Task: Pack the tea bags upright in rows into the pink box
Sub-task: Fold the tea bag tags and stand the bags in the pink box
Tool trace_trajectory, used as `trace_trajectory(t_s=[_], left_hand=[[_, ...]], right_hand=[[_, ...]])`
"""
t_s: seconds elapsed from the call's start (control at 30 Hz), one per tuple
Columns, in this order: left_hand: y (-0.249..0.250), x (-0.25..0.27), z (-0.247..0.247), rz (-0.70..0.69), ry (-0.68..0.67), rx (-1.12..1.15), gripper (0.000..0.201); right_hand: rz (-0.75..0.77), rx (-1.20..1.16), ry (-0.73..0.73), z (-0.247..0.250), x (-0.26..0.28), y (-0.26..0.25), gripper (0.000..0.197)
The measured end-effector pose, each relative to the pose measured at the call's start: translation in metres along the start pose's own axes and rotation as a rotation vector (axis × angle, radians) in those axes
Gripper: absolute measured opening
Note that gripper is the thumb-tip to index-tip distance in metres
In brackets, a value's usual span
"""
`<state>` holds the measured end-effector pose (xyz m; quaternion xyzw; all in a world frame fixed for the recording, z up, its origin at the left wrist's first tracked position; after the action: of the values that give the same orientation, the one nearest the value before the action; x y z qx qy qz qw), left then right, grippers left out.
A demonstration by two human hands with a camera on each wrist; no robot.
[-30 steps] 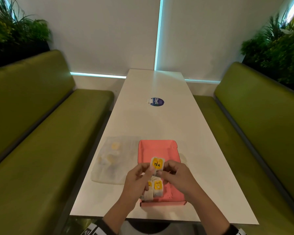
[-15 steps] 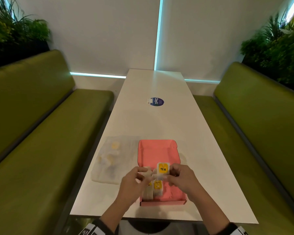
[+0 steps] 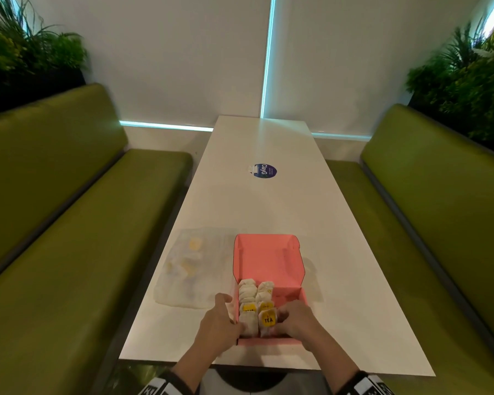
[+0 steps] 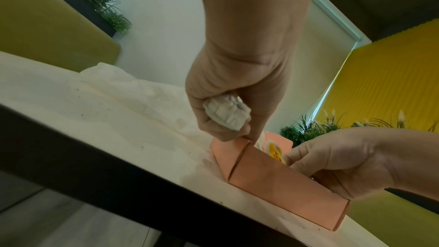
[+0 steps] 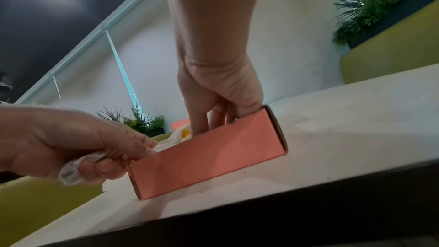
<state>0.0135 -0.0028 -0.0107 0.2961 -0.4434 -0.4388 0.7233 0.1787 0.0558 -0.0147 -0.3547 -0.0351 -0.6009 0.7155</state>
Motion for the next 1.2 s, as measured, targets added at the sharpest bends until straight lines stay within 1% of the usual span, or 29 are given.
trace_trajectory(t_s=[0.07, 0.1, 0.17, 0.27, 0.3, 0.33, 0.4, 0.43, 0.47, 0.5, 0.53, 0.63, 0.8, 0.93, 1.07, 1.13, 1.2], left_hand=[[0.000, -0.001, 0.000, 0.009, 0.003, -0.012, 0.057], [-0.001, -0.001, -0.001, 0.015, 0.006, -0.019, 0.056], [-0.002, -0.001, 0.000, 0.023, 0.011, -0.030, 0.056], [-0.003, -0.001, -0.001, 0.022, 0.019, -0.032, 0.057], [-0.003, -0.001, -0.001, 0.022, 0.023, -0.028, 0.057], [-0.003, -0.001, -0.001, 0.023, 0.026, -0.025, 0.058], [-0.003, -0.002, -0.001, 0.029, 0.028, -0.019, 0.059], [-0.002, -0.002, -0.001, 0.030, 0.025, -0.017, 0.059], [-0.002, -0.002, -0.001, 0.028, 0.021, -0.019, 0.059], [-0.001, -0.002, -0.001, 0.023, 0.018, -0.021, 0.059], [-0.001, -0.001, -0.001, 0.020, 0.013, -0.023, 0.058], [0.000, 0.000, 0.000, 0.013, 0.007, -0.029, 0.057], [0.001, 0.000, -0.001, -0.013, -0.007, -0.054, 0.053], [0.004, 0.000, -0.002, -0.045, -0.015, -0.101, 0.049], [0.004, 0.000, 0.002, -0.043, -0.006, -0.101, 0.049], [0.010, 0.002, 0.009, -0.080, 0.021, -0.036, 0.046], [0.023, 0.005, 0.014, -0.111, 0.009, 0.157, 0.044]], right_hand=[[0.005, 0.060, 0.000, -0.001, -0.001, -0.004, 0.021], [-0.005, 0.100, 0.010, 0.000, 0.000, -0.005, 0.020], [-0.013, 0.159, 0.048, 0.001, 0.000, -0.008, 0.033], [-0.027, 0.190, 0.090, 0.002, 0.000, -0.011, 0.040], [-0.029, 0.182, 0.093, 0.002, 0.001, -0.011, 0.045], [-0.026, 0.172, 0.080, 0.002, 0.001, -0.012, 0.054], [-0.026, 0.157, 0.050, 0.001, -0.001, -0.012, 0.078], [-0.031, 0.165, 0.030, 0.001, -0.001, -0.011, 0.082], [-0.018, 0.181, 0.023, 0.002, 0.000, -0.013, 0.073], [-0.003, 0.203, 0.028, 0.003, 0.000, -0.013, 0.052], [0.015, 0.222, 0.039, 0.005, 0.003, -0.014, 0.036], [0.035, 0.215, 0.045, 0.001, 0.001, -0.012, 0.043], [0.053, 0.248, 0.098, -0.006, 0.000, -0.016, 0.036], [0.064, 0.208, 0.156, -0.007, 0.000, -0.020, 0.033], [0.072, 0.235, 0.151, -0.004, 0.002, -0.019, 0.033], [0.075, 0.219, 0.182, 0.004, 0.004, -0.019, 0.031], [0.112, 0.172, 0.247, 0.019, 0.012, -0.025, 0.028]])
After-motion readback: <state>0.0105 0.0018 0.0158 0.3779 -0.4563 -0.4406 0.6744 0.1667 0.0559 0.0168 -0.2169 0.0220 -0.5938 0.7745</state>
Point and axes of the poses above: each hand's wrist, its own x-axis away from the middle knuckle, its own z-axis out of the back of the hand, y = z × x, the point moved 6 cm from there along -x, towards the middle knuckle, and after that the axes turned 14 degrees about x, right-handed, at the moved point
